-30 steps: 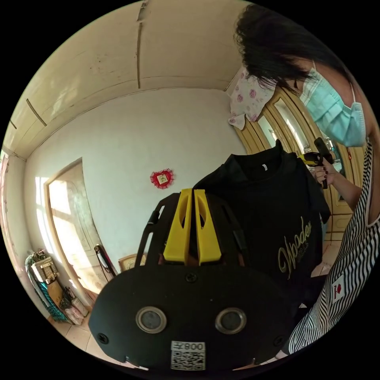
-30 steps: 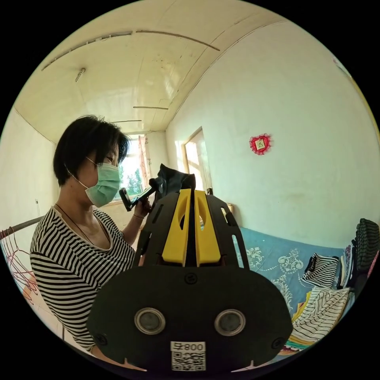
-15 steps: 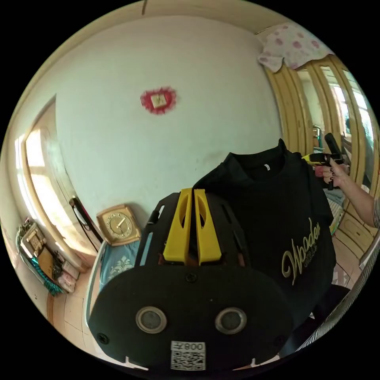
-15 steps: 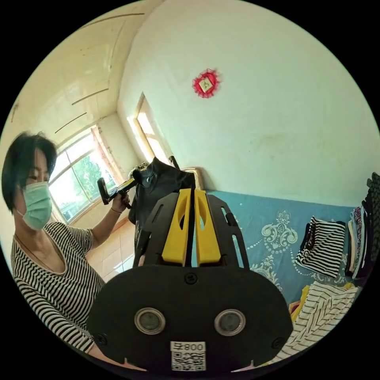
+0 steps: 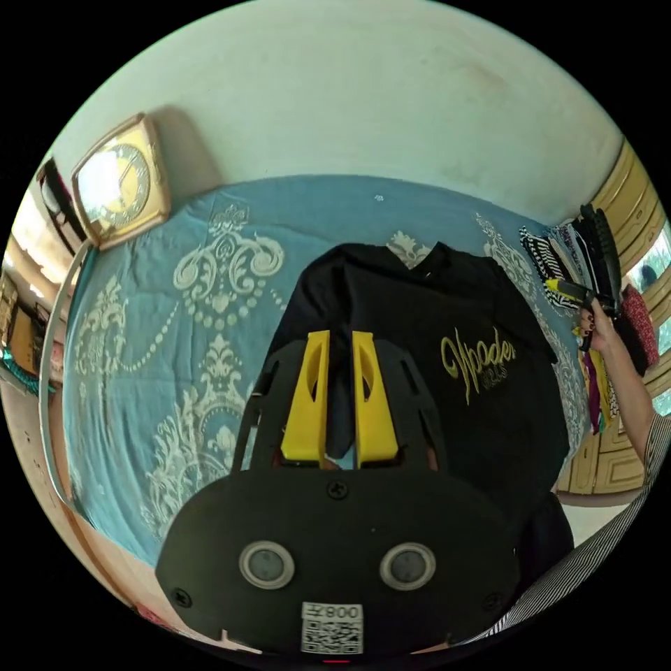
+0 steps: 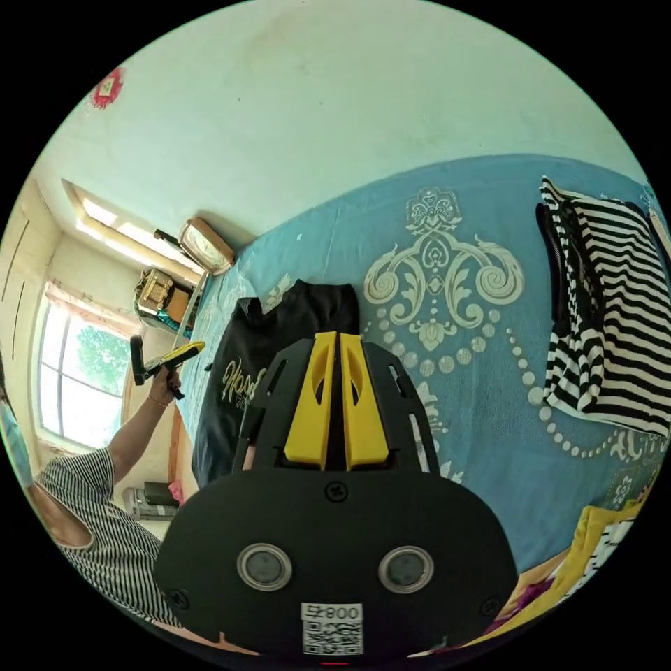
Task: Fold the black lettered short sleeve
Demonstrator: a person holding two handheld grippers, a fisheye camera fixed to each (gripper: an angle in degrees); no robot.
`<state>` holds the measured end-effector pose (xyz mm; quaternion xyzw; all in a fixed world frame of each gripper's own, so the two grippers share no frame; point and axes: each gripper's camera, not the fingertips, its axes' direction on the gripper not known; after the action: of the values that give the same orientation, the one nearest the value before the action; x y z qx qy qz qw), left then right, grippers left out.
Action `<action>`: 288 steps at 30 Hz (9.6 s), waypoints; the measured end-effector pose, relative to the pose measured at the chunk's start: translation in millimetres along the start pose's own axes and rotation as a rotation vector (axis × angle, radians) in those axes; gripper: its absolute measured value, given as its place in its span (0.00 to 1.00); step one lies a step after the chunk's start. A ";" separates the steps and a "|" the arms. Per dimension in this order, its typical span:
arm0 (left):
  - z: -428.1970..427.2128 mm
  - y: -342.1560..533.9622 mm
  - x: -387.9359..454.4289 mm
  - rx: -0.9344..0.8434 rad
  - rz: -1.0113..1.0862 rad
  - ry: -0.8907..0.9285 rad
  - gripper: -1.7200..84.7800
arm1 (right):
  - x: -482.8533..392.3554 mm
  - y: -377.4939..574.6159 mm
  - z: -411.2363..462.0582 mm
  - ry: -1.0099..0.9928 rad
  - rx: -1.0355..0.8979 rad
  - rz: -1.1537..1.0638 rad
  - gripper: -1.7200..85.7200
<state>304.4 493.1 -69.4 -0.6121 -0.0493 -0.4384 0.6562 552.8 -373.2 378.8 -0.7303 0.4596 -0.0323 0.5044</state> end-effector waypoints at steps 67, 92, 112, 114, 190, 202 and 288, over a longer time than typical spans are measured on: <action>189.3 -268.9 177.8 -0.021 0.303 -0.065 0.13 | -222.0 193.7 484.2 0.300 -0.222 -0.426 0.10; 161.0 -159.6 84.4 0.082 0.002 -0.044 0.13 | -199.6 288.4 324.2 0.310 -0.027 -0.294 0.09; 188.7 74.7 -21.8 -0.035 -0.433 0.132 0.09 | -135.2 462.4 150.1 0.389 0.039 -0.051 0.11; 188.7 91.3 -29.8 -0.003 -0.478 0.150 0.10 | -138.1 460.8 142.2 0.422 0.039 -0.074 0.12; 78.1 379.4 22.7 -0.138 -0.422 0.415 0.03 | -276.3 676.1 -149.9 0.072 -0.356 0.250 0.03; 90.8 378.5 45.2 -0.280 -0.508 0.254 0.02 | -267.1 691.7 -136.7 0.038 -0.390 0.372 0.03; 280.9 -469.2 788.0 -0.247 1.071 0.359 0.04 | -159.0 665.9 -92.1 0.089 0.295 0.373 0.08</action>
<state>619.9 387.8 830.3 -0.5397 0.4309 -0.1449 0.7085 -11.0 -372.2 -20.3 -0.5488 0.5987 -0.0374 0.5822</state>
